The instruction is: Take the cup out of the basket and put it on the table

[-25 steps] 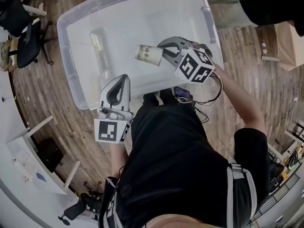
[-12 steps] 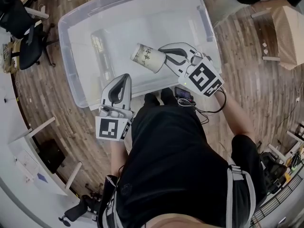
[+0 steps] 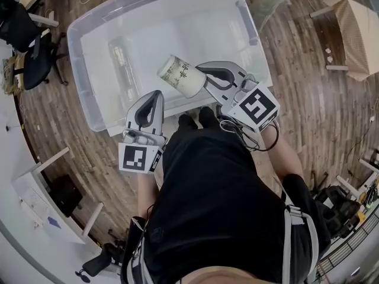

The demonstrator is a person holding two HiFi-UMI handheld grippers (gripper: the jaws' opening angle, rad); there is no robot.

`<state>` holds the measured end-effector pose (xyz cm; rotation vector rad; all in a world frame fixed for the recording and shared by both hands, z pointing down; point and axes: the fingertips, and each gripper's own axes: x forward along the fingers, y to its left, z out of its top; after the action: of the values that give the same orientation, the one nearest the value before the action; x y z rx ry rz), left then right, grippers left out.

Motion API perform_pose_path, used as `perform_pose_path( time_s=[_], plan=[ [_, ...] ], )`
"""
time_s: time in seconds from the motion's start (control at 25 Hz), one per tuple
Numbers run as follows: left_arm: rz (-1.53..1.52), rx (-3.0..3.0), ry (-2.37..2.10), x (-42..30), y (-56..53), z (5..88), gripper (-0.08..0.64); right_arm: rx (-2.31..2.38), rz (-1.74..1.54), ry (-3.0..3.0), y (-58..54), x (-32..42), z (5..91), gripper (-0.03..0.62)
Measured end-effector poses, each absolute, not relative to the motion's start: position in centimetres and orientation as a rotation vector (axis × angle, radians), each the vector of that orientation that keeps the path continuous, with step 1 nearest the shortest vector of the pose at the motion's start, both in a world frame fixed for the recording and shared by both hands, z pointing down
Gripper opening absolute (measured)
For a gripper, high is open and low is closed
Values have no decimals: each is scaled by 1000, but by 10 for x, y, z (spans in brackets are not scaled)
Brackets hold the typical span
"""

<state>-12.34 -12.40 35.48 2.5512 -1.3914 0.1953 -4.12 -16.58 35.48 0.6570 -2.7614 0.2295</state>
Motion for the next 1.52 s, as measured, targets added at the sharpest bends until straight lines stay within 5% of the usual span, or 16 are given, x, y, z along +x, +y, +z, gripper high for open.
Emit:
perform_pose_path(
  time_s=[0.96,1.52],
  plan=[
    [234,2451,-1467,-58,-69,367,17,614,331,-2899,-130,8,364,25],
    [232,2495,-1471,-90,90,371,17,678,370,-2915,26,-16,368,25]
  ],
)
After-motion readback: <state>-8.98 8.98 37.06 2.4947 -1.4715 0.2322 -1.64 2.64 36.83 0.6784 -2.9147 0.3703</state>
